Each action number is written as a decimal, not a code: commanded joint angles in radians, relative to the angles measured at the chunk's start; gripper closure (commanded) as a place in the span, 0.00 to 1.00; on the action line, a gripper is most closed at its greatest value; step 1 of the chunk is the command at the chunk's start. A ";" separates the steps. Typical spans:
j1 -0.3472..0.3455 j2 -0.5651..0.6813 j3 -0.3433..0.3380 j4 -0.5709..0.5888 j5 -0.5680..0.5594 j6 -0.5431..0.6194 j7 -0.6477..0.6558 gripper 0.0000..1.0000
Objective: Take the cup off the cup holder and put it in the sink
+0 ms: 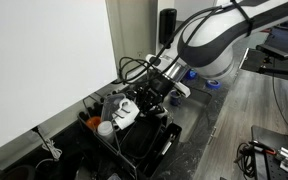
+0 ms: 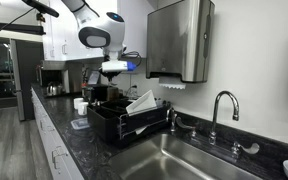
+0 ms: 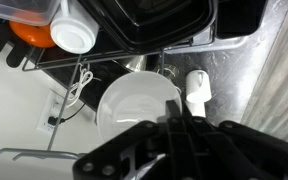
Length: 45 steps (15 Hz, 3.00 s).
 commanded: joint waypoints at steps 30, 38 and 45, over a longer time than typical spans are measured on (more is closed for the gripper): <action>-0.080 -0.386 -0.235 -0.257 -0.740 -0.236 0.398 0.99; -0.132 -0.300 -0.287 -0.292 -0.852 -0.237 0.519 0.99; -0.145 -0.147 -0.277 -0.334 -0.934 -0.156 0.633 0.99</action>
